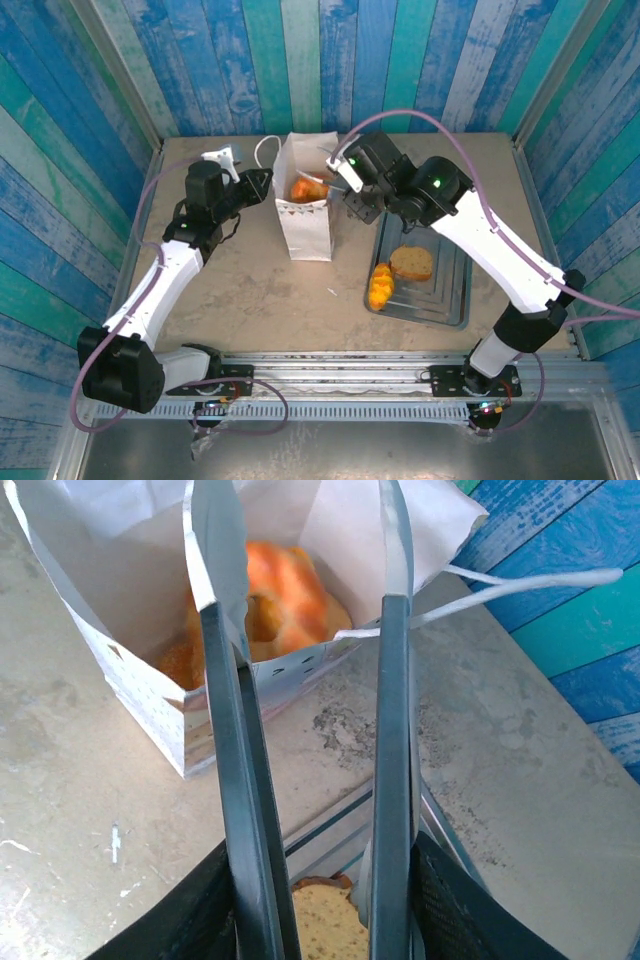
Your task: Place the fake bread into the paper bag
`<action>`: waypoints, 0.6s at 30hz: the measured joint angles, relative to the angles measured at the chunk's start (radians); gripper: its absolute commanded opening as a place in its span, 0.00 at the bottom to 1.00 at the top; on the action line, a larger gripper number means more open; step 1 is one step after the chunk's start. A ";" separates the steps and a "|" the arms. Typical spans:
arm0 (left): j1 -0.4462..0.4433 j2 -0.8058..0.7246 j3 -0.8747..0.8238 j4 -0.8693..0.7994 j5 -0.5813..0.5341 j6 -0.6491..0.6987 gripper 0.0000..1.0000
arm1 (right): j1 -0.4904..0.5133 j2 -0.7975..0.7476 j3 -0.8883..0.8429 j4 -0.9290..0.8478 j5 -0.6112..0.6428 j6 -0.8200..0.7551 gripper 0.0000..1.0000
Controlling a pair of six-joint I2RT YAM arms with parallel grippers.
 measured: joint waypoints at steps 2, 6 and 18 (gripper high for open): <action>0.000 0.000 0.000 0.000 0.000 0.000 0.34 | 0.000 0.000 0.008 -0.008 -0.009 0.010 0.43; 0.000 0.000 0.000 0.001 0.000 0.001 0.39 | -0.008 -0.001 0.030 -0.025 -0.048 0.040 0.43; 0.000 -0.002 0.000 0.015 -0.005 0.016 0.65 | -0.042 -0.028 0.069 -0.035 -0.146 0.146 0.42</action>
